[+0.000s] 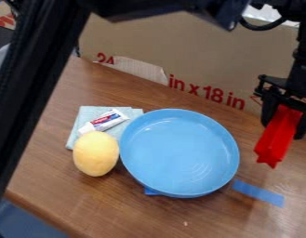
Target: Move the red object to the right side of the table
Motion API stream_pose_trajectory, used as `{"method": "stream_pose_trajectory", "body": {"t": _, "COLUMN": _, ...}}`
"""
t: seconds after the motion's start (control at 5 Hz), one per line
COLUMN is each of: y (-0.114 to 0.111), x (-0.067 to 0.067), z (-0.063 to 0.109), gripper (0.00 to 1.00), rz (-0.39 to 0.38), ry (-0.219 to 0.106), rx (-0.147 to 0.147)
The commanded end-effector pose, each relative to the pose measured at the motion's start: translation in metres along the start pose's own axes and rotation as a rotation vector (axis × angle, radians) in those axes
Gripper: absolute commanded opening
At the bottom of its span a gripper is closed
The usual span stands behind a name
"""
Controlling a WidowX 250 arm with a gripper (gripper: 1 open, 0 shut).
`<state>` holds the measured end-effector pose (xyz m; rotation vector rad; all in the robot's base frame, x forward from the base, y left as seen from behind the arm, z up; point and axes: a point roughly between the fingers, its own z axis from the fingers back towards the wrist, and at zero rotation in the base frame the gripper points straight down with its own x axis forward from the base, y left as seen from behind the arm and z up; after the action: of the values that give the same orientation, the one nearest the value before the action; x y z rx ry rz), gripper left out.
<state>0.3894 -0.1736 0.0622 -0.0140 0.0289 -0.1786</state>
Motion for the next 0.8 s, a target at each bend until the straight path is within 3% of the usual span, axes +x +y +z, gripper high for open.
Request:
{"method": "stream_pose_trajectory", "body": {"t": 0.0, "y": 0.0012, "x": 0.0081, "z": 0.0224, "gripper": 0.00, "rz": 0.000, "ry": -0.075, "rx": -0.029}}
{"method": "stream_pose_trajectory", "body": {"t": 0.2, "y": 0.0023, "x": 0.0015, "z": 0.0149, "gripper": 0.00, "rz": 0.012, "ry": -0.068, "rx": -0.021}}
{"method": "stream_pose_trajectory", "body": {"t": 0.4, "y": 0.0016, "x": 0.0012, "z": 0.0168, "gripper": 1.00, "rz": 0.009, "ry": -0.060, "rx": -0.018}}
{"method": "stream_pose_trajectory", "body": {"t": 0.6, "y": -0.0050, "x": 0.0059, "z": 0.0240, "gripper": 1.00, "rz": 0.001, "ry": -0.059, "rx": -0.005}}
